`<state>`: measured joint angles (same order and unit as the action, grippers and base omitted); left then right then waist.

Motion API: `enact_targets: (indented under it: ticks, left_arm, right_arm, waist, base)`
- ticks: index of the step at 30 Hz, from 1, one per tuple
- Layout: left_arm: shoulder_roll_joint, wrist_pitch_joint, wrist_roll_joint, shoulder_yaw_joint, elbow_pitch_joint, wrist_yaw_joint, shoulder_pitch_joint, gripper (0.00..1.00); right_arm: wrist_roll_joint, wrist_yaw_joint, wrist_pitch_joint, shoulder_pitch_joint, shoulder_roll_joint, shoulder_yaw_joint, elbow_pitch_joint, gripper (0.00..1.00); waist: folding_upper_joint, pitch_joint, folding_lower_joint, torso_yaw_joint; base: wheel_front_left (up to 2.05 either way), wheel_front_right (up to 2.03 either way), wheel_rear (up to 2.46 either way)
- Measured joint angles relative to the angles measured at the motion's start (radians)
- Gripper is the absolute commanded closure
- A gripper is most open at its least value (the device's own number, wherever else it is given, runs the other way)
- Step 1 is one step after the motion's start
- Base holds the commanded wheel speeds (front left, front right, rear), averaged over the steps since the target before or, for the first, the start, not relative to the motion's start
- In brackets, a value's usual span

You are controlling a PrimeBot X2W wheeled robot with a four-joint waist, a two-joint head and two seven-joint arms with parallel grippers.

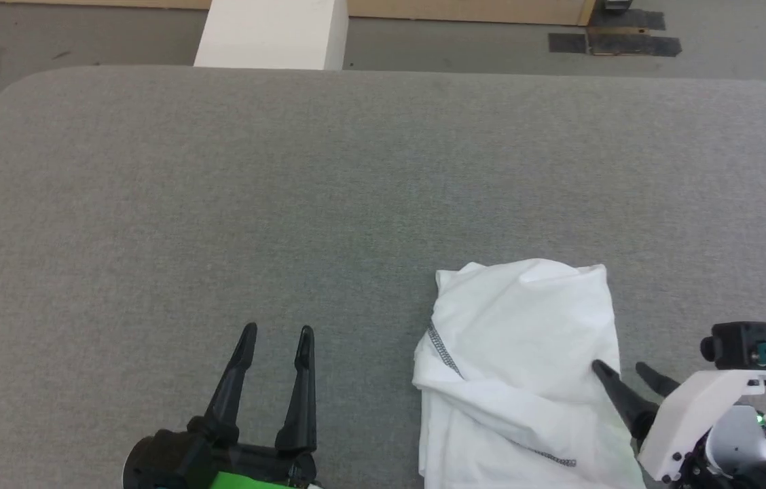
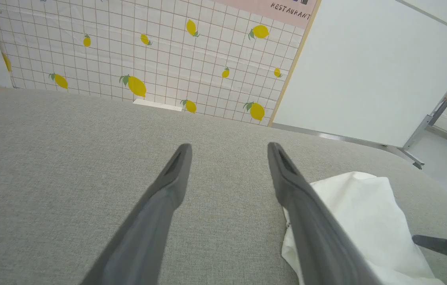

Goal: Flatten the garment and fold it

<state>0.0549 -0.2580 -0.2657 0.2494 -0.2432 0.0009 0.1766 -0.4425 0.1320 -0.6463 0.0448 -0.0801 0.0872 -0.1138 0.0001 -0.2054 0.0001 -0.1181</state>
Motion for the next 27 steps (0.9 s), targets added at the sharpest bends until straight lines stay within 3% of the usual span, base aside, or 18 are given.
enact_targets:
  ticks: [6, 7, 9, 20, 27]
  left_arm:
    - [0.000, 0.000, 0.001, 0.002, 0.000, 0.000, -0.001, 0.00]
    - [0.000, 0.000, 0.001, 0.002, -0.001, 0.000, -0.001, 0.00]
    - [0.000, 0.000, 0.001, 0.004, -0.001, 0.000, -0.004, 0.00]
    - [0.000, 0.000, 0.037, 0.000, -0.008, 0.000, -0.018, 0.00]
    - [0.001, 0.000, 0.037, -0.006, 0.001, -0.009, -0.014, 0.00]
  right_arm:
    - [0.002, 0.000, 0.001, -0.033, -0.015, -0.024, 0.079, 0.00]
    - [0.002, 0.000, 0.004, -0.040, -0.017, -0.026, 0.093, 0.08]
    - [0.002, 0.000, 0.015, -0.053, -0.021, -0.030, 0.114, 1.00]
    - [0.000, 0.000, 0.076, -0.098, -0.037, -0.060, 0.141, 1.00]
    - [0.002, 0.000, 0.045, -0.147, -0.133, -0.089, 0.145, 1.00]
  waist:
    - [0.0000, -0.019, 0.0000, -0.030]
    - [0.0000, -0.022, 0.0000, -0.033]
    - [0.0000, -0.026, 0.0000, -0.039]
    - [0.0000, 0.004, 0.0000, -0.009]
    - [0.0000, 0.037, 0.0000, 0.066]
  base:
    - [0.00, 0.00, 0.00]
    - [0.00, 0.00, 0.00]
    - [0.00, 0.00, 0.00]
    - [0.00, 0.00, 0.00]
    - [0.00, 0.00, 0.00]
